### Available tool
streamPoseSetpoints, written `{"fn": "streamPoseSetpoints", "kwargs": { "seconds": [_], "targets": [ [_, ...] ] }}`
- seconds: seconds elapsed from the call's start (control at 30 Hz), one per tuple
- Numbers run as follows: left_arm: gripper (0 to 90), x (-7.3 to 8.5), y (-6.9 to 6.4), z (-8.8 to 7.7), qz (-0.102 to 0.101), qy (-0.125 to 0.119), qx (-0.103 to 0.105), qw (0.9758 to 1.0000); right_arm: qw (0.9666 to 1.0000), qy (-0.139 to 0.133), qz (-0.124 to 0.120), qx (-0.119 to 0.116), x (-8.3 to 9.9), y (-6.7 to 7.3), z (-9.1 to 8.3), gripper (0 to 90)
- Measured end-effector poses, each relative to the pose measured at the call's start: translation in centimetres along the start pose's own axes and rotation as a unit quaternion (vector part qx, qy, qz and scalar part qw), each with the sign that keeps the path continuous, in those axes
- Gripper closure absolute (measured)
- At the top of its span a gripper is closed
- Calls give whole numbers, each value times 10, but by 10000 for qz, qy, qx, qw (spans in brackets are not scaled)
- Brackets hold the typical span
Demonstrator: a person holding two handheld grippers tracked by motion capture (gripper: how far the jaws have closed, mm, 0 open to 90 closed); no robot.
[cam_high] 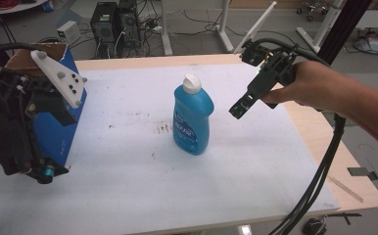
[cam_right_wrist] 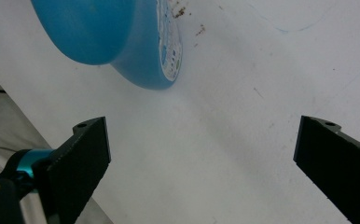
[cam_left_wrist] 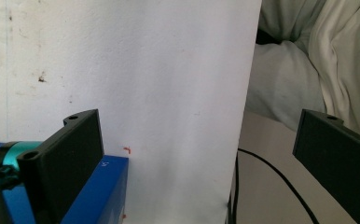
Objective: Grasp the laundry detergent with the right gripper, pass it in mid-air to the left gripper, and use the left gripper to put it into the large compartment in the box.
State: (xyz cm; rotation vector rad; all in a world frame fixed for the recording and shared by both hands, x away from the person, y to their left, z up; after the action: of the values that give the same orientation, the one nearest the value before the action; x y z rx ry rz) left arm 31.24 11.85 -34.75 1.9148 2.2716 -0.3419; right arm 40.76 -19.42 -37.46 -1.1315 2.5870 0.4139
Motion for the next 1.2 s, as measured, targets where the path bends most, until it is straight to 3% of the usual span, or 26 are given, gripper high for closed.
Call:
{"fn": "streamPoseSetpoints", "kwargs": {
  "seconds": [0.13,0.43,0.63,1.07,1.2],
  "targets": [
    [17,1,0,1,2,-9,-16,10000,9997,-188,88,-92,1,6,3,31],
    [17,-3,0,6,51,-46,27,10000,9977,-664,139,-26,1,22,9,31],
    [16,-4,1,8,75,-29,54,10000,9956,-933,48,26,-1,34,19,31],
    [17,-4,2,11,71,-33,87,9999,9932,-1162,83,24,0,38,36,31],
    [17,-4,3,12,60,-48,94,9999,9911,-1326,99,13,-2,40,39,31]
  ]
}}
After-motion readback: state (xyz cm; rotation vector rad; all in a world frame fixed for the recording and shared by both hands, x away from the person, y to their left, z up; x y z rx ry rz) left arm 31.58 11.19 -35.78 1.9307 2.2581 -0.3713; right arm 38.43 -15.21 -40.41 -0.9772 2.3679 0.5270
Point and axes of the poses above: each handheld gripper's, and its own axes: z roughly forward along the jaws, x roughly out of its underside, y roughly to its left, the point moved 9 cm from there along z, roughly forward along the jaws, and after that the axes turned 3 degrees about -y, right-handed, at the moved point
